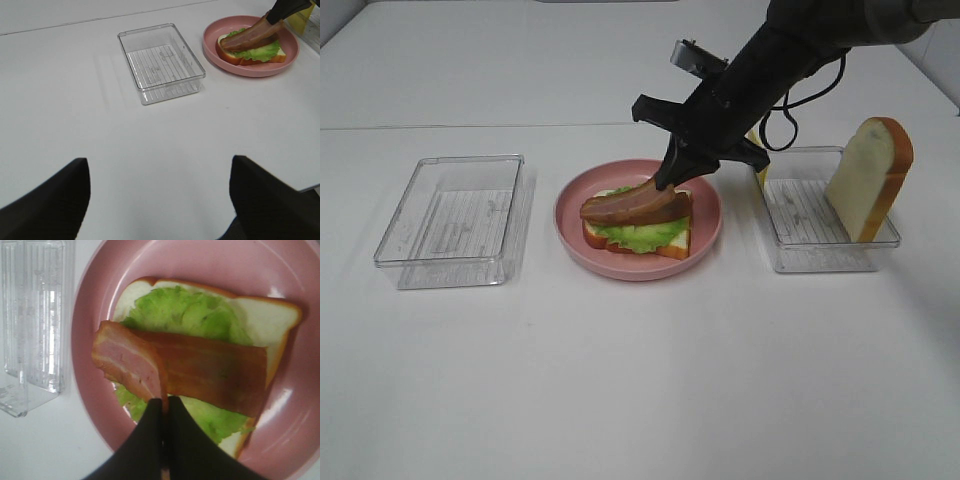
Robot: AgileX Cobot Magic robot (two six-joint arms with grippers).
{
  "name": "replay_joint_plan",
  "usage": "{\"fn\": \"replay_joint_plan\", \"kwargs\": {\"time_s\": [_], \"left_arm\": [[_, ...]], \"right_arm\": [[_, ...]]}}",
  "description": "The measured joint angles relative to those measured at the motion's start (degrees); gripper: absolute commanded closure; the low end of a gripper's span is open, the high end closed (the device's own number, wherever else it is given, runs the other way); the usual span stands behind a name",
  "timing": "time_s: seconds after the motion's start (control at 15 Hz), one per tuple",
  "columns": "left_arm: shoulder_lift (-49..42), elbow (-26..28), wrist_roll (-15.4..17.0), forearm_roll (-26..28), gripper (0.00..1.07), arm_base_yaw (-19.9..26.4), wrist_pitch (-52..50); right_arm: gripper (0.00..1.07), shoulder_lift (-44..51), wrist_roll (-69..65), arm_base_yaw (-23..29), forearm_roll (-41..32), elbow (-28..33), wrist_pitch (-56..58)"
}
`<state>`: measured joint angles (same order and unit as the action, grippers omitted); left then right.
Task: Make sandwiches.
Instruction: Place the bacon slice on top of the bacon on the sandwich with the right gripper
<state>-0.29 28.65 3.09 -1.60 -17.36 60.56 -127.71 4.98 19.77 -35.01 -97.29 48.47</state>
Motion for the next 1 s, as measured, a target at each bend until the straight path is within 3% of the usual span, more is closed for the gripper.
{"fn": "replay_joint_plan", "kwargs": {"time_s": [0.27, 0.4, 0.47, 0.87, 1.0], "left_arm": [[0.0, 0.0, 0.0, 0.0, 0.32, 0.0, 0.0], [0.0, 0.0, 0.0, 0.0, 0.32, 0.0, 0.0], [0.0, 0.0, 0.0, 0.0, 0.32, 0.0, 0.0], [0.0, 0.0, 0.0, 0.0, 0.32, 0.0, 0.0], [0.0, 0.0, 0.0, 0.0, 0.32, 0.0, 0.0]], "right_arm": [[1.04, 0.0, -3.0, 0.0, 5.8, 0.0, -0.6], [0.73, 0.0, -3.1, 0.0, 6.2, 0.0, -0.6], [0.42, 0.0, -3.1, 0.0, 6.6, 0.0, -0.6], [0.41, 4.9, -2.5, 0.0, 7.5, 0.0, -0.5], [0.41, 8.9, -2.7, 0.0, 11.8, 0.0, -0.3]]}}
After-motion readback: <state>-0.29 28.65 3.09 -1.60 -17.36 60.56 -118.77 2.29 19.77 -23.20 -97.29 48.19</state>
